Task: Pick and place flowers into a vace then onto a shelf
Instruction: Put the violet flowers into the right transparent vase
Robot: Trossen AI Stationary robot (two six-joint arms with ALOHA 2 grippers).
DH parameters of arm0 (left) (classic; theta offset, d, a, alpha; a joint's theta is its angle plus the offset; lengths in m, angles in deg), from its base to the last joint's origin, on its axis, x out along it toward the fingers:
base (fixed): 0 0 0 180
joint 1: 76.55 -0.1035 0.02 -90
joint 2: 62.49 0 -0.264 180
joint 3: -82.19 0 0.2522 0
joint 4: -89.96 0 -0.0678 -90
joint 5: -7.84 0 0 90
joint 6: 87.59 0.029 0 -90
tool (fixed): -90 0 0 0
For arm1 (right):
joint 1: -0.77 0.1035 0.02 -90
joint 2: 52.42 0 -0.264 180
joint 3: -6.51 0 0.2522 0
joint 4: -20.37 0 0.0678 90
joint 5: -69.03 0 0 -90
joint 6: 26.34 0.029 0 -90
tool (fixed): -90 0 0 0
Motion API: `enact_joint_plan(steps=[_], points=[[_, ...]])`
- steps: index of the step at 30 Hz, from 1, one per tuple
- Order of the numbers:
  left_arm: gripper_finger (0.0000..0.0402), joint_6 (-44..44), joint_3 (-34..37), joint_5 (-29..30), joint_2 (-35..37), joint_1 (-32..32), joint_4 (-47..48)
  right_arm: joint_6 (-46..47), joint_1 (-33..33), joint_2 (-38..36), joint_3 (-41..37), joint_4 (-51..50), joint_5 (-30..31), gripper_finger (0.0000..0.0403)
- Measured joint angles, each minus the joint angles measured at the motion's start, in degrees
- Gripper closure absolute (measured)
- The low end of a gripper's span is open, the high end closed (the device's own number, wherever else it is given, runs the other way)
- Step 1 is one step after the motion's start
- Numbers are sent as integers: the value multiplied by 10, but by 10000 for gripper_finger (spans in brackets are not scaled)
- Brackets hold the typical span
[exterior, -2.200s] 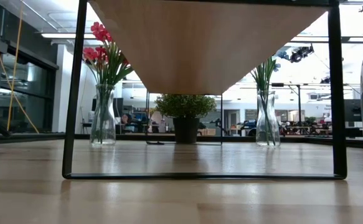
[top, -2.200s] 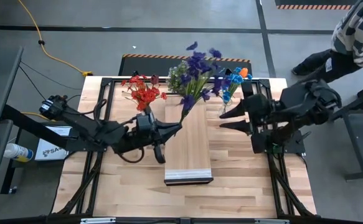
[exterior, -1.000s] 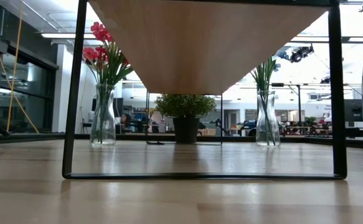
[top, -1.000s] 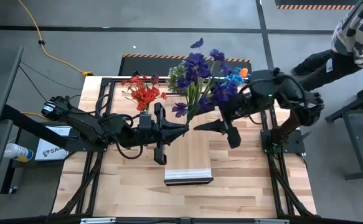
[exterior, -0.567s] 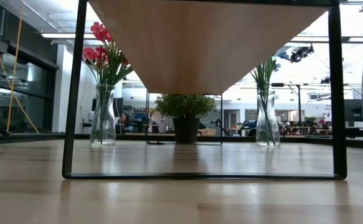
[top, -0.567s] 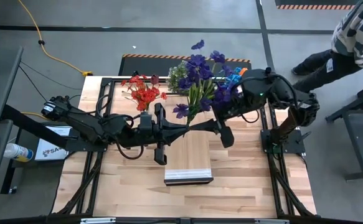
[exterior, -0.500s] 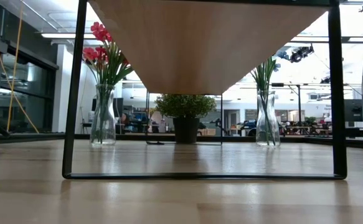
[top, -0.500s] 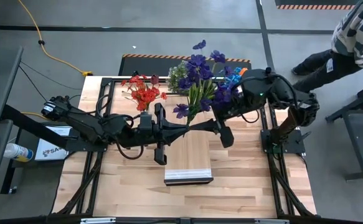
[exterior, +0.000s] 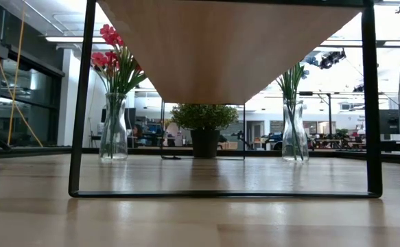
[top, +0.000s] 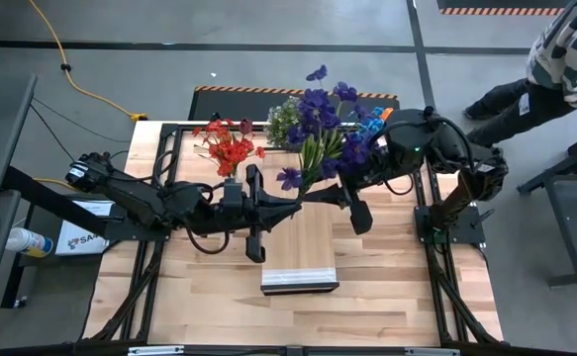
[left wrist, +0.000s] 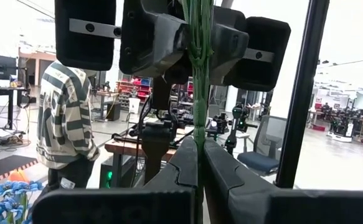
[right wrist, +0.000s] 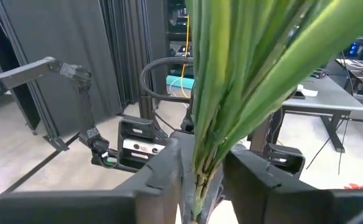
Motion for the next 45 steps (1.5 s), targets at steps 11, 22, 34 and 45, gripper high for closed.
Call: enact_joint_plan(steps=[11, 22, 34, 45], points=[[364, 0, 0, 3, 0, 0, 3, -23, 0, 0, 0, -4, 10, 385], [323, -19, 0, 13, 0, 0, 12, -33, 0, -1, 0, -15, 26, 397], [182, -32, 0, 14, 0, 0, 35, -35, 0, -14, 0, -63, 68, 397], [159, -32, 0, 15, 0, 0, 51, -31, 0, -63, 0, -149, 149, 399]])
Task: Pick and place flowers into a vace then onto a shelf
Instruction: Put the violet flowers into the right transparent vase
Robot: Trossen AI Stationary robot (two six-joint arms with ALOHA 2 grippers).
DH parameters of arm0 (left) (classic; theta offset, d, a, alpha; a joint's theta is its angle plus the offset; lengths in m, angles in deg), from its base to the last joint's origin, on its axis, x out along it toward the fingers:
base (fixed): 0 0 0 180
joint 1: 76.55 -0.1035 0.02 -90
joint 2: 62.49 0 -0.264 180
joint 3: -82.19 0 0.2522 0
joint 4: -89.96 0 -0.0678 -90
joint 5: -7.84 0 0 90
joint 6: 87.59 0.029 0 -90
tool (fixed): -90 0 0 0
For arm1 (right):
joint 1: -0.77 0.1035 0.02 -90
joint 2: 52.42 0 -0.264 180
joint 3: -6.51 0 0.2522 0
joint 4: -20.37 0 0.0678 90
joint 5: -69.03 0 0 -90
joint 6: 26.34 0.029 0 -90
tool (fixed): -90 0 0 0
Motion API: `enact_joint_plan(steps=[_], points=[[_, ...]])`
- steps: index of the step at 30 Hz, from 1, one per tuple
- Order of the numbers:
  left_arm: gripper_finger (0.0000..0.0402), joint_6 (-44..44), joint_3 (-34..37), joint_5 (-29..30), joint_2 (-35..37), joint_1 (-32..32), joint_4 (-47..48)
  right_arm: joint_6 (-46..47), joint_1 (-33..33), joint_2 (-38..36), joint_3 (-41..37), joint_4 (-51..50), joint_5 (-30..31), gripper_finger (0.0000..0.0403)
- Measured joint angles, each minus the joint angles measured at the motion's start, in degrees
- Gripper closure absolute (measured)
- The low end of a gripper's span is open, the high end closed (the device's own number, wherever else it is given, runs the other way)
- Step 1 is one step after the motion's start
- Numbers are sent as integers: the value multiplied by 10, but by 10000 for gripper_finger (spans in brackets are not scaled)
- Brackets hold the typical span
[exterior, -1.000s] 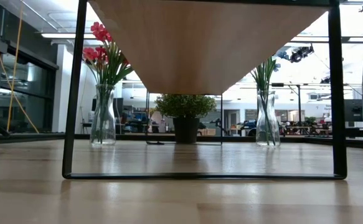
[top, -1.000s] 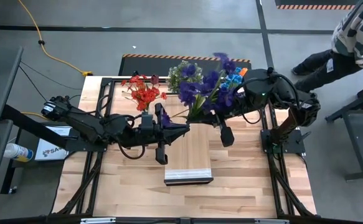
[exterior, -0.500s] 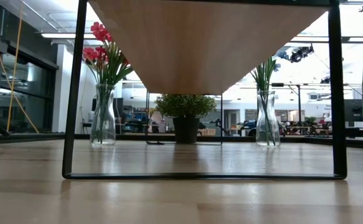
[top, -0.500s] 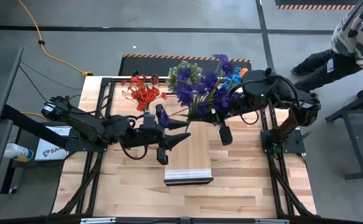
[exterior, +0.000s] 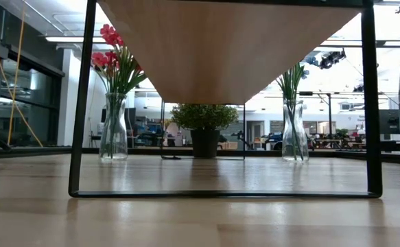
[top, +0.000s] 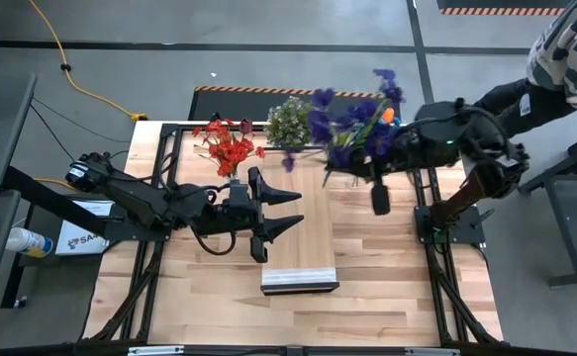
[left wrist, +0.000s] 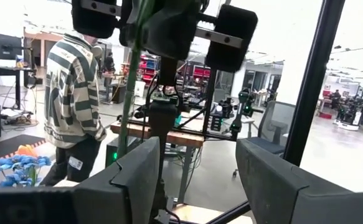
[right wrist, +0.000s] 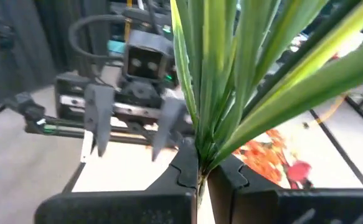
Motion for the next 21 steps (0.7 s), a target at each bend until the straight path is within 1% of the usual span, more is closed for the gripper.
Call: enact_joint_plan(steps=[10, 15, 21], points=[[174, 0, 0, 3, 0, 0, 9, 61, 7, -78, 0, -120, 120, 399], [174, 0, 0, 26, 0, 0, 13, 69, 25, -117, 0, -149, 180, 399], [174, 0, 0, 29, 0, 0, 19, 81, 50, -157, 0, -172, 245, 399]])
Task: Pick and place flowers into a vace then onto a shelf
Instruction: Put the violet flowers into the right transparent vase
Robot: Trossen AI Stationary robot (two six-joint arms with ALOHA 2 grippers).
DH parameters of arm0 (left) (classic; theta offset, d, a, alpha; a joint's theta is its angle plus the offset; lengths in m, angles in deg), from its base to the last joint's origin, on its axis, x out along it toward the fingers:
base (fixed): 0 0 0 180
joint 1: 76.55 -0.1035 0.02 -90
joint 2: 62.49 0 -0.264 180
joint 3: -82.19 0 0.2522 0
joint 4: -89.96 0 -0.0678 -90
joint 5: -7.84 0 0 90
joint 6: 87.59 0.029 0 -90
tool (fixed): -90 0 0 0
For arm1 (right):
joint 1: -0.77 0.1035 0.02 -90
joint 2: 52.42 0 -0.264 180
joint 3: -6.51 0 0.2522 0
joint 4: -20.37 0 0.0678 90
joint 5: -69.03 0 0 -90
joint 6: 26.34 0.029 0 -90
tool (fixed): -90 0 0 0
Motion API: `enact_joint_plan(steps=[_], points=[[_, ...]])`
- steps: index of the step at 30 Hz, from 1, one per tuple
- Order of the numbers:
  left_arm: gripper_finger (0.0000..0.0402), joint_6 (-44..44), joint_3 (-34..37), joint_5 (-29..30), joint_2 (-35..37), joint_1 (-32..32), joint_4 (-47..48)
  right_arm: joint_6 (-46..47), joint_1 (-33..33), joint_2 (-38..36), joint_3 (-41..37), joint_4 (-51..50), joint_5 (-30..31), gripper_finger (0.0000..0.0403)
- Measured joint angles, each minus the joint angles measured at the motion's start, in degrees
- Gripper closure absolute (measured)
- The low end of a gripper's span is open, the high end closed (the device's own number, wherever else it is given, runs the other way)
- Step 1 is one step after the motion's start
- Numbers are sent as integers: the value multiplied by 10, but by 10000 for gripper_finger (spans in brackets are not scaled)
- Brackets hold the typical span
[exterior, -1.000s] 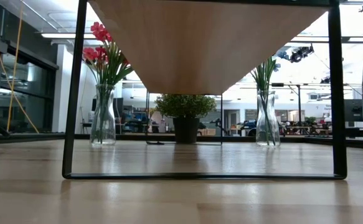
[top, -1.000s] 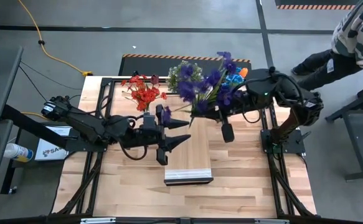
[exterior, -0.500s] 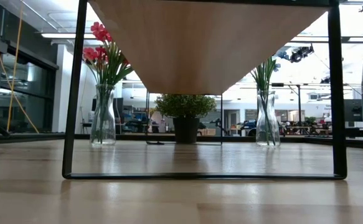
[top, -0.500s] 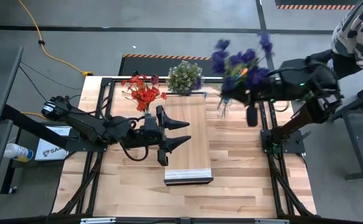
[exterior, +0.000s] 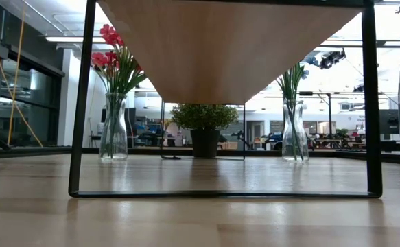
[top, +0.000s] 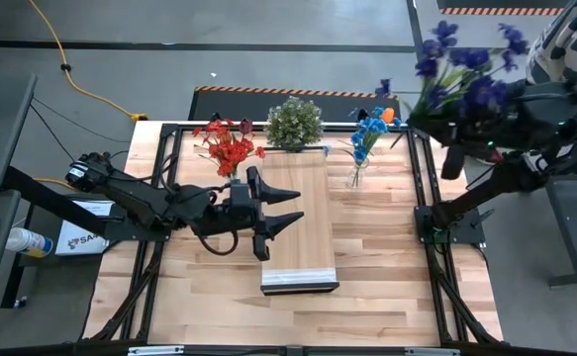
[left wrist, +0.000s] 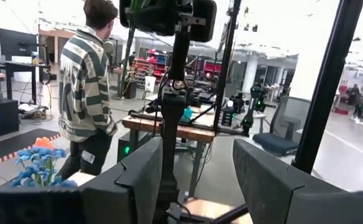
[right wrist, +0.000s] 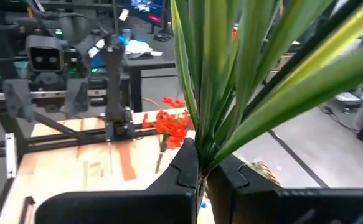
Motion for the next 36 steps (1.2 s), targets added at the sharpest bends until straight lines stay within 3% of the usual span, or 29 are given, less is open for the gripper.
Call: enact_joint_plan(steps=[16, 36], points=[[178, -15, 0, 1, 0, 0, 29, 64, 47, -49, 0, -107, 117, 399], [183, -198, 0, -1, 0, 0, 204, 86, 53, -87, 0, -156, 138, 400]])
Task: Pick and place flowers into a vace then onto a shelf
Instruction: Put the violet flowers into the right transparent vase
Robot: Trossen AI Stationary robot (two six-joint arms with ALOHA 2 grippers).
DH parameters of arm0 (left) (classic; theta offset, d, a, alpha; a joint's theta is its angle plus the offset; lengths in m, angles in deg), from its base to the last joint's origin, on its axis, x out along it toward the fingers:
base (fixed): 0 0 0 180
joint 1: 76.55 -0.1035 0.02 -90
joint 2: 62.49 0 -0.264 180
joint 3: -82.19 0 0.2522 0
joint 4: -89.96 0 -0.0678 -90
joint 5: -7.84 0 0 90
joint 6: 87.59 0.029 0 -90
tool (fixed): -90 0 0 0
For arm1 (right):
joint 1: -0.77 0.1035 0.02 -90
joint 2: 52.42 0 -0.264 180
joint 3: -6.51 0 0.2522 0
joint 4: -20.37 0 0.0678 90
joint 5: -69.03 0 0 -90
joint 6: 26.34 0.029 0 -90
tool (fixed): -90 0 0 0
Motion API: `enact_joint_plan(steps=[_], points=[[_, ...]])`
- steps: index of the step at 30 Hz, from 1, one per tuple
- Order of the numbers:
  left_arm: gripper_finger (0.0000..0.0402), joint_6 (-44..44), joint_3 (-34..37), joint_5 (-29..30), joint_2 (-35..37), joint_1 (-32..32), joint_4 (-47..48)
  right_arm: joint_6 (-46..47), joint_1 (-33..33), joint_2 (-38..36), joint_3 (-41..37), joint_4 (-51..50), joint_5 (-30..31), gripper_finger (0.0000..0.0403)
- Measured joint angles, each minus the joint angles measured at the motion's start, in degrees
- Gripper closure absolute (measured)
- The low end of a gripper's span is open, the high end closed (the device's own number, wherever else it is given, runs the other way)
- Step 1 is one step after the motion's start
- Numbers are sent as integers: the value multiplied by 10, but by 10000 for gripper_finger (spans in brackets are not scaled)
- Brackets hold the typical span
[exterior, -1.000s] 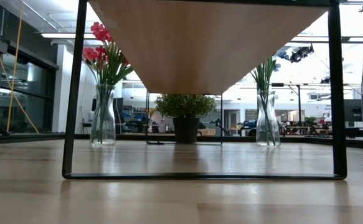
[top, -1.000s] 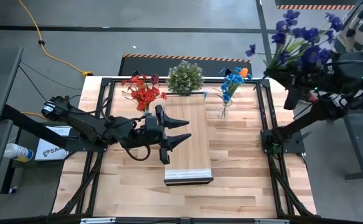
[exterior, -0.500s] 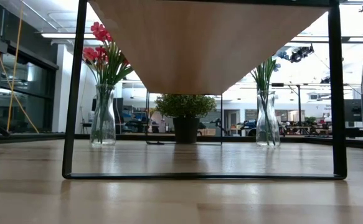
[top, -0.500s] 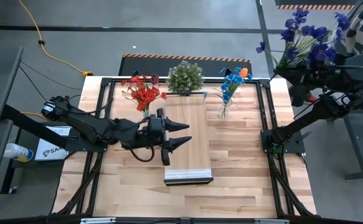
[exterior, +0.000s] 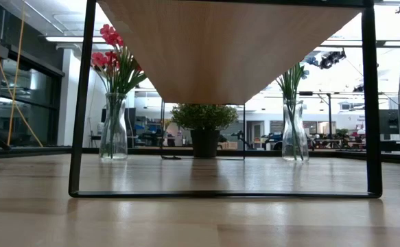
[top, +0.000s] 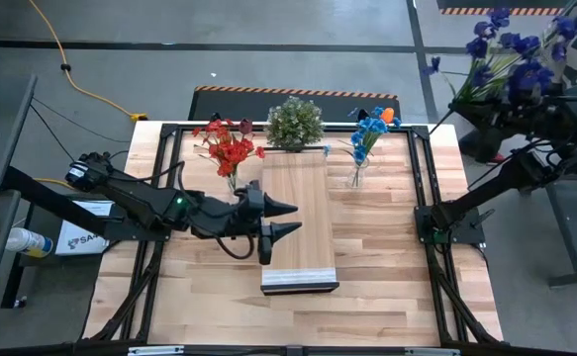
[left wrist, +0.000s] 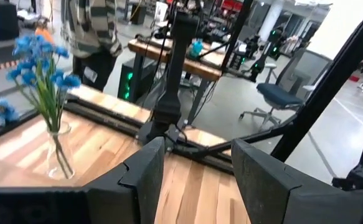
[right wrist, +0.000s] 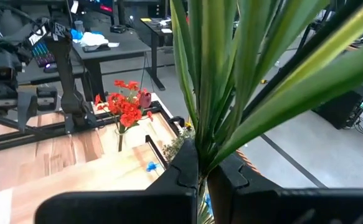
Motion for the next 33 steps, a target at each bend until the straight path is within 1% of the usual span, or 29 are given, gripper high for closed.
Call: enact_joint_plan(steps=[3, 6, 12, 16, 22, 27, 31, 33], points=[[183, -19, 0, 0, 0, 0, 21, -1, 0, -12, -5, 1, 5, 400], [185, -40, 0, 0, 0, 0, 42, 12, 0, -37, -40, 1, 15, 400], [186, -81, 0, 0, 0, 0, 74, 75, 0, -109, -182, 3, 31, 400], [186, -85, 0, 0, 0, 0, 77, 106, 0, -159, -283, 36, 33, 400], [186, -110, 0, 12, 0, 0, 98, 102, 0, -236, -438, 153, 33, 400], [186, -172, 0, 19, 0, 0, 141, 74, 0, -289, -556, 267, 34, 400], [186, -217, 0, 21, 0, 3, 171, 50, 0, -315, -633, 345, 56, 400], [186, -233, 0, 34, 0, 10, 183, 41, 0, -324, -666, 378, 67, 400]])
